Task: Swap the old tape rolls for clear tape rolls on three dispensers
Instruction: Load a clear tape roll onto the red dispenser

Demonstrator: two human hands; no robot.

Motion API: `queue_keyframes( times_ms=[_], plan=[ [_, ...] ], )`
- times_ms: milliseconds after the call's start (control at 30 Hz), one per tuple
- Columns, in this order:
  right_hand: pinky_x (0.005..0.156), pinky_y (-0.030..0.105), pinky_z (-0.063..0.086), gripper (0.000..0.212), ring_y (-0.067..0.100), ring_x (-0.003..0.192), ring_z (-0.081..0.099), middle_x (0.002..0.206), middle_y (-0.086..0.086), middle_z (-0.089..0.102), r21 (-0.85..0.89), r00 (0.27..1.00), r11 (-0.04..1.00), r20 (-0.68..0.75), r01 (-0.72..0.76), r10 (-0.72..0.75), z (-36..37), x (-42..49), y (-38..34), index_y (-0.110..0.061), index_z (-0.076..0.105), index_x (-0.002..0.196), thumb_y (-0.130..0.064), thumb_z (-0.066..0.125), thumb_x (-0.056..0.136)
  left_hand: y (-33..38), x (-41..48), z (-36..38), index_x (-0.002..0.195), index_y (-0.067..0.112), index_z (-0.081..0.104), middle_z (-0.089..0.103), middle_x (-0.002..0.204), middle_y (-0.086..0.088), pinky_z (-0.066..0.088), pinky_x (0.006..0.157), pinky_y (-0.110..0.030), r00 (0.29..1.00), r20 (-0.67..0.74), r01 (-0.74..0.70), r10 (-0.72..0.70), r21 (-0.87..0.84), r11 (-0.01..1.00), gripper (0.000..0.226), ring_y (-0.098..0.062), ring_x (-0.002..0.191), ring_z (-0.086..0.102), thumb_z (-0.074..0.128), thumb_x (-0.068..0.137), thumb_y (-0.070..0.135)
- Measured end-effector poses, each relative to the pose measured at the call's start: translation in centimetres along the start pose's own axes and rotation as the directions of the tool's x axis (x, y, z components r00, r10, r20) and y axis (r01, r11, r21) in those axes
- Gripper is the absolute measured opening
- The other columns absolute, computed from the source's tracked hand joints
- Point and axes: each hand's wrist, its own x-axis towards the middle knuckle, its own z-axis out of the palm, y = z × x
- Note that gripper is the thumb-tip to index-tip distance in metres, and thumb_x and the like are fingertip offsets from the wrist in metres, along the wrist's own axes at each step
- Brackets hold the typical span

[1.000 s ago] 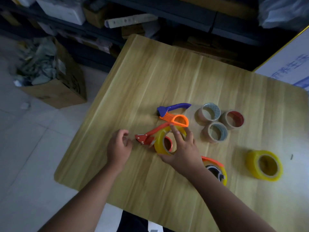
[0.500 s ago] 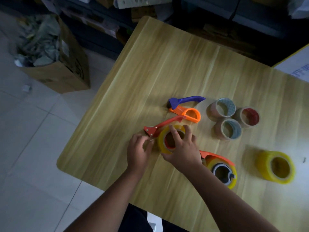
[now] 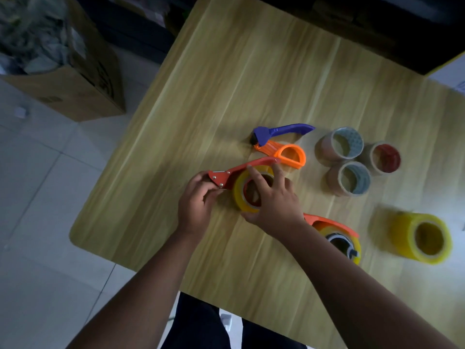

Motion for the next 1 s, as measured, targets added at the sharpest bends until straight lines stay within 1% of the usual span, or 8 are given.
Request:
queue_keyframes(
  times_ms=[100, 133, 233, 467, 700, 800, 900, 1000],
  plan=[
    [0.101, 0.052, 0.044, 0.118, 0.041, 0.137, 0.028, 0.160, 0.009, -0.003, 0.000, 1.000, 1.000, 0.011, -0.005, 0.005, 0.5, 0.3, 0.2, -0.049, -0.011, 0.147, -0.063, 0.076, 0.069, -0.1, 0.4, 0.1, 0.081, 0.008, 0.071, 0.066, 0.113, -0.008, 0.042, 0.086, -0.013, 1.000, -0.010, 0.006, -0.006, 0.056, 0.998, 0.009, -0.014, 0.103, 0.060, 0.075, 0.080, 0.016],
    [0.103, 0.052, 0.042, 0.120, 0.040, 0.139, 0.026, 0.161, 0.008, -0.004, 0.001, 1.000, 1.000, 0.012, -0.013, 0.013, 0.7, 0.4, 0.3, -0.049, -0.014, 0.147, -0.064, 0.075, 0.069, -0.1, 0.5, 0.1, 0.081, 0.009, 0.072, 0.067, 0.113, -0.006, 0.043, 0.084, -0.013, 1.000, -0.011, 0.005, -0.005, 0.069, 0.998, 0.009, -0.013, 0.102, 0.061, 0.077, 0.078, 0.016],
    [0.110, 0.051, 0.035, 0.122, 0.037, 0.143, 0.020, 0.163, 0.007, -0.003, -0.007, 1.000, 1.000, 0.014, -0.008, 0.008, 1.0, 0.2, 0.6, -0.045, -0.019, 0.147, -0.066, 0.073, 0.071, -0.3, 0.6, 0.2, 0.082, 0.011, 0.074, 0.067, 0.116, -0.005, 0.049, 0.083, -0.023, 1.000, 0.001, -0.004, 0.004, 0.102, 0.995, 0.011, -0.014, 0.103, 0.063, 0.073, 0.080, 0.022],
    [0.106, 0.052, 0.038, 0.111, 0.038, 0.142, 0.020, 0.162, 0.007, -0.005, -0.016, 1.000, 1.000, 0.013, -0.010, 0.010, 1.5, 0.2, 0.5, -0.039, -0.002, 0.153, -0.064, 0.071, 0.073, -2.2, 0.0, 1.0, 0.091, 0.009, 0.075, 0.061, 0.129, -0.014, 0.052, 0.092, -0.039, 0.998, 0.060, -0.038, 0.025, 0.220, 0.975, 0.017, -0.028, 0.113, 0.062, 0.074, 0.083, 0.023],
    [0.106, 0.053, 0.038, 0.108, 0.038, 0.141, 0.020, 0.162, 0.006, -0.003, -0.022, 1.000, 1.000, 0.017, -0.003, 0.004, 1.6, 0.3, 0.8, -0.038, 0.001, 0.152, -0.066, 0.070, 0.074, -1.3, -0.1, 1.0, 0.078, 0.018, 0.076, 0.067, 0.105, -0.013, 0.052, 0.074, -0.042, 0.984, -0.090, -0.124, 0.156, 0.290, 0.949, 0.004, -0.031, 0.091, 0.063, 0.074, 0.076, 0.015],
    [0.105, 0.053, 0.040, 0.108, 0.038, 0.141, 0.021, 0.161, 0.007, -0.002, -0.021, 1.000, 1.000, 0.008, -0.004, 0.005, 1.7, 0.3, 0.8, -0.038, 0.002, 0.152, -0.066, 0.070, 0.073, -0.9, -0.1, 0.9, 0.074, 0.022, 0.075, 0.065, 0.089, -0.009, 0.048, 0.064, -0.042, 0.960, -0.124, -0.188, 0.250, 0.374, 0.908, 0.009, -0.031, 0.076, 0.058, 0.071, 0.079, 0.016],
    [0.104, 0.053, 0.042, 0.108, 0.038, 0.141, 0.020, 0.161, 0.006, -0.003, -0.017, 1.000, 1.000, 0.009, -0.002, 0.002, 1.8, 0.2, 0.8, -0.039, 0.002, 0.152, -0.066, 0.070, 0.073, -0.8, 0.3, 0.7, 0.074, 0.025, 0.072, 0.063, 0.083, -0.002, 0.044, 0.062, -0.039, 0.927, -0.111, -0.281, 0.359, 0.427, 0.860, 0.015, -0.030, 0.069, 0.058, 0.071, 0.082, 0.012],
    [0.104, 0.053, 0.041, 0.108, 0.037, 0.141, 0.020, 0.161, 0.005, -0.002, -0.013, 1.000, 1.000, 0.009, 0.006, -0.006, 1.7, 0.2, 1.0, -0.041, 0.000, 0.152, -0.067, 0.069, 0.073, -1.1, 0.4, 0.8, 0.072, 0.024, 0.069, 0.061, 0.074, -0.002, 0.043, 0.060, -0.039, 0.949, -0.134, -0.205, 0.286, 0.428, 0.881, 0.015, -0.029, 0.065, 0.055, 0.075, 0.076, 0.011]
  ],
)
